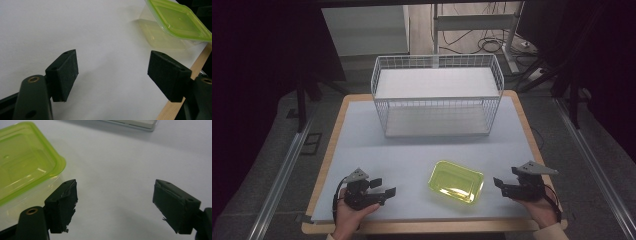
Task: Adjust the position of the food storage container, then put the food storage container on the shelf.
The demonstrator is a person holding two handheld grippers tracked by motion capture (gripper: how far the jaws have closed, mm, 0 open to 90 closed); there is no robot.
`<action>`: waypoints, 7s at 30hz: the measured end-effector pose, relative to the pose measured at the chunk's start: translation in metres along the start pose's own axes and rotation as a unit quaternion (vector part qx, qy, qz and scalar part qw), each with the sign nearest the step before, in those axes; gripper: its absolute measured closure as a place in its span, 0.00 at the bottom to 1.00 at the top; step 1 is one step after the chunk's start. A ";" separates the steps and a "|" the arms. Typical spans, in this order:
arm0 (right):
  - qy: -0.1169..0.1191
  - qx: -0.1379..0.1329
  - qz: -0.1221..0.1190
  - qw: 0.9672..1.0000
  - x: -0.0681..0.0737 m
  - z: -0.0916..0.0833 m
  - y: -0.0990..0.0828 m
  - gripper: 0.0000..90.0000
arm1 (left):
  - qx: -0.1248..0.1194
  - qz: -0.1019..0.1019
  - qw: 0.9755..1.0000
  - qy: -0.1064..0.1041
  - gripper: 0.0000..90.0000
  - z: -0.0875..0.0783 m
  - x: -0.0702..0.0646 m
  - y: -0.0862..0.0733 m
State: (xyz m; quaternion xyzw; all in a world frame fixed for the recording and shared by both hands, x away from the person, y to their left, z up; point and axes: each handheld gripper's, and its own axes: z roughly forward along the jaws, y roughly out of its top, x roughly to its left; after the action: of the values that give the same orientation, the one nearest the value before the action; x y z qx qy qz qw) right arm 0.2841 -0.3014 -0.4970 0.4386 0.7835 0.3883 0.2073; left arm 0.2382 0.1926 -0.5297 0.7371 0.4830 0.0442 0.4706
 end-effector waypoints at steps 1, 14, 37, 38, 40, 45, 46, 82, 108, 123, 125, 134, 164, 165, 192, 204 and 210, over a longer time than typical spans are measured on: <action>-0.003 -0.001 0.009 1.000 0.000 -0.001 0.001 0.26 | 0.000 0.000 1.000 0.000 0.27 0.000 0.000 0.000; 0.019 0.007 0.014 1.000 0.003 -0.008 0.007 0.53 | 0.000 0.000 1.000 0.001 0.27 -0.001 0.001 0.000; 0.114 -0.002 -0.078 0.990 0.059 -0.024 0.031 1.00 | 0.002 0.002 1.000 -0.001 0.27 0.001 -0.002 0.000; 0.121 -0.003 -0.081 0.989 0.064 -0.023 0.031 1.00 | 0.002 0.003 1.000 -0.001 0.27 0.002 -0.002 0.000; 0.139 0.004 -0.091 0.986 0.075 -0.020 0.031 1.00 | 0.003 0.001 1.000 -0.001 0.27 0.002 -0.002 0.000; 0.166 0.017 -0.109 0.980 0.095 -0.015 0.029 1.00 | 0.002 0.001 1.000 -0.002 0.27 0.002 -0.002 0.000; 0.174 0.020 -0.112 0.978 0.100 -0.014 0.029 1.00 | 0.002 0.002 1.000 -0.002 0.27 0.002 -0.002 0.000; 0.178 0.110 -0.145 0.967 0.104 0.007 0.006 1.00 | 0.008 0.003 1.000 0.000 0.27 0.003 -0.003 -0.001; 0.147 0.116 -0.113 0.976 0.075 0.006 0.000 1.00 | 0.007 0.003 1.000 -0.002 0.27 0.003 -0.004 -0.001; 0.057 0.096 -0.058 0.992 0.025 0.009 0.021 1.00 | 0.008 0.003 1.000 -0.001 0.27 0.004 -0.005 0.000; 0.055 0.100 -0.055 0.992 0.024 0.016 0.026 1.00 | 0.008 0.001 1.000 -0.001 0.27 0.004 -0.005 0.000; 0.029 0.117 -0.077 0.990 0.033 0.033 0.035 1.00 | 0.007 0.000 1.000 -0.001 0.27 0.004 -0.004 0.000; 0.047 0.123 -0.146 0.981 0.088 0.060 0.052 1.00 | 0.001 -0.002 1.000 0.002 0.27 0.000 -0.001 0.000; 0.043 0.124 -0.141 0.981 0.084 0.059 0.051 1.00 | 0.002 -0.002 1.000 0.002 0.27 0.000 -0.001 0.000; 0.122 0.026 -0.014 0.992 0.033 0.010 0.045 0.63 | -0.012 -0.033 0.999 -0.013 0.28 -0.008 -0.009 0.016; 0.180 0.022 0.036 0.983 0.028 0.011 0.046 0.37 | -0.009 -0.070 0.996 -0.053 0.27 -0.002 -0.017 0.032; 0.187 0.030 0.050 0.981 0.030 0.015 0.047 0.38 | 0.006 -0.078 0.995 -0.056 0.28 0.003 -0.020 0.033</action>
State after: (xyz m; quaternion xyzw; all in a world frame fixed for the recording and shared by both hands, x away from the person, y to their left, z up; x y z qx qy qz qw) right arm 0.3027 -0.2545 -0.4683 0.4025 0.7969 0.4499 0.0246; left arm 0.2515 0.1732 -0.4990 0.7010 0.5121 -0.0371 0.4949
